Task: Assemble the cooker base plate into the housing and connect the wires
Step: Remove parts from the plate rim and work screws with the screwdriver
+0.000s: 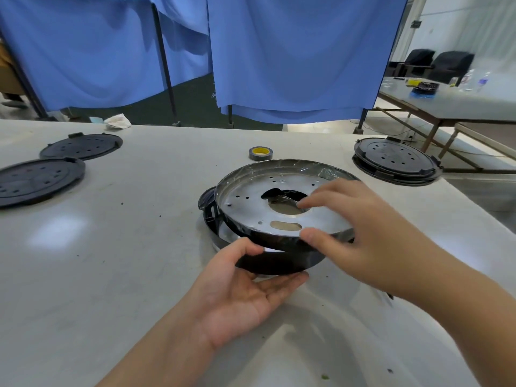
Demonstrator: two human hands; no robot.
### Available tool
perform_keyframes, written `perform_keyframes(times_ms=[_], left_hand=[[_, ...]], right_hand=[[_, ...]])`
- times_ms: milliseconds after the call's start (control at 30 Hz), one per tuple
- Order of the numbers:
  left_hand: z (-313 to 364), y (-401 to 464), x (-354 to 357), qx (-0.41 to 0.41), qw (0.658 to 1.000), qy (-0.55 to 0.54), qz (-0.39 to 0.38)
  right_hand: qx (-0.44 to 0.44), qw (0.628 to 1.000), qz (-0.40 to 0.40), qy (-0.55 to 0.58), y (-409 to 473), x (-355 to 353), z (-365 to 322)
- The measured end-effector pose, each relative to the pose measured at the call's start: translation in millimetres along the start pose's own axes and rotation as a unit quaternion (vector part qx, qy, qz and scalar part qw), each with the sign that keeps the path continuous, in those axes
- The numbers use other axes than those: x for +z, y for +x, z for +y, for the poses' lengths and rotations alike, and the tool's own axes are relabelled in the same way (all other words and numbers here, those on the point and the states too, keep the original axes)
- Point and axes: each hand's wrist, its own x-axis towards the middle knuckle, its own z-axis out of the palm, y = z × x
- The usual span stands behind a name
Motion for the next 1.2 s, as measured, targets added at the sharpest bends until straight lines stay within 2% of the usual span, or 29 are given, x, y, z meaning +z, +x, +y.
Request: perform_keyframes(times_ms=[133,233,433,700,833,1200], left_hand=[[1,2,-3,-0.015,1.0,0.01,-0.004],[3,6,-3,-0.011,1.0,0.023,-0.003],[16,15,3,0.003,0.997,0.069,-0.025],[53,34,14,0.019,0.988,0.144,-0.05],[55,37,1,-0.003,0.989,0.133,-0.062],[50,31,-5,-0.023,0.989,0.124,-0.073]], right_hand=[[-0.009,0.995,-0.093,-0.016,4,13,7],[-0.013,0.994,-0.104,0.002,2,20,11],[-0.043,0.998,-0.036,0.029,3,23,18],[-0.123,0.988,0.075,-0.047,24,29,22],[-0.142,0.984,0.087,-0.066,25,46,27],[-0.137,0.983,0.123,-0.027,13,64,41]])
